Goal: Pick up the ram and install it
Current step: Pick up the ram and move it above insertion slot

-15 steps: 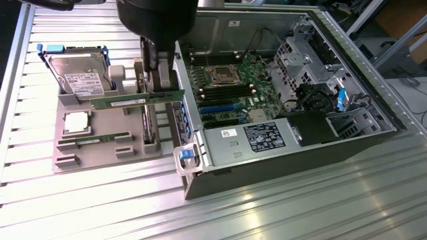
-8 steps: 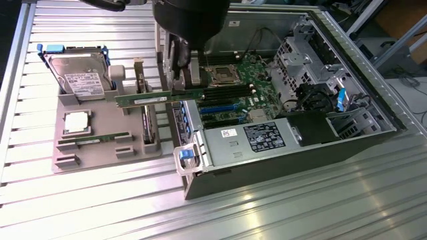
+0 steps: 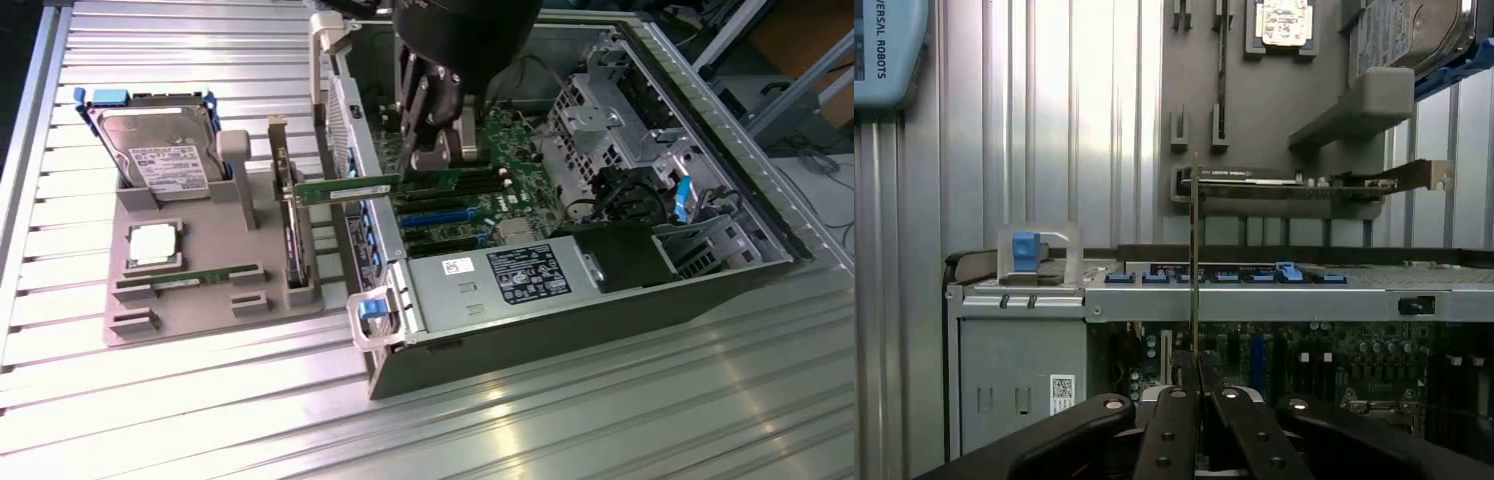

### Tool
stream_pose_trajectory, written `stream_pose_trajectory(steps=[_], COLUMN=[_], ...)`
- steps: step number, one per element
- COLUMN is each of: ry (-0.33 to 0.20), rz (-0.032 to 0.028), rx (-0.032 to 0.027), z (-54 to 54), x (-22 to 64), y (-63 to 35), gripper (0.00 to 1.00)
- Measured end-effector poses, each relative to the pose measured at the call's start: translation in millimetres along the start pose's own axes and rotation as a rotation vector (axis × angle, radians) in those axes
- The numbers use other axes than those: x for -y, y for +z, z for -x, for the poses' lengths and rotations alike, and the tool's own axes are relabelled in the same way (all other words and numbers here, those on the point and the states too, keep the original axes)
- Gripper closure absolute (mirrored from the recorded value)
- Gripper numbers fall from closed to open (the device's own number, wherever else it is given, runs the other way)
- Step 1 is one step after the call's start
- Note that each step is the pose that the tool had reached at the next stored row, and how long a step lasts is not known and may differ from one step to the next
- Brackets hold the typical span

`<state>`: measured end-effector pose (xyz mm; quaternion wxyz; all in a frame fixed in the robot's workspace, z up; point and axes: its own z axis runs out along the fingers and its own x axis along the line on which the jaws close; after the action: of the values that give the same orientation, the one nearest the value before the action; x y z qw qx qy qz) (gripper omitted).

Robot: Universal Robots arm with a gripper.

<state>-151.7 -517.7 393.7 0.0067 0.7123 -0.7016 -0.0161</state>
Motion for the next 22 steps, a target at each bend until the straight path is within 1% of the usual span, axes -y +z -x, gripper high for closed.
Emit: stream_pose_trajectory(steps=[1,2,3,5,6,7,8,11,12,14,15,16,18,22], ry=[0.000,0.000,0.000,0.000,0.000,-0.001,-0.002,-0.002,-0.002,-0.002,-0.002,-0.002,-0.002,-0.002], rz=[-0.0001,-0.0001,-0.0001,-0.0001,-0.0002,-0.0007,-0.0010,-0.0010,-0.0009,-0.0010,-0.0010,-0.0009,-0.0009,-0.0009], rx=[0.0003,0.0005,0.0005,0.0004,0.0092,0.0417,0.0632,0.0634,0.0634,0.0634,0.0634,0.0635,0.0634,0.0634], z=[2.7,4.4,5.4,5.9,5.9,5.9,5.9,5.9,5.9,5.8,5.7,5.6,5.4,5.3], x=[5.3,8.7,10.8,11.6,11.8,12.6,13.0,13.2,15.4,21.3,26.5,34.3,43.1,51.5], y=[-0.1,-0.1,-0.2,-0.2,-0.2,-0.3,-0.3,-0.3,-0.4,-0.5,-0.7,-1.0,-1.3,-1.5], gripper=[0.88,0.88,0.88,0.88,0.88,0.88,0.88,0.88,0.88,0.88,0.88,0.88,0.88,0.88])
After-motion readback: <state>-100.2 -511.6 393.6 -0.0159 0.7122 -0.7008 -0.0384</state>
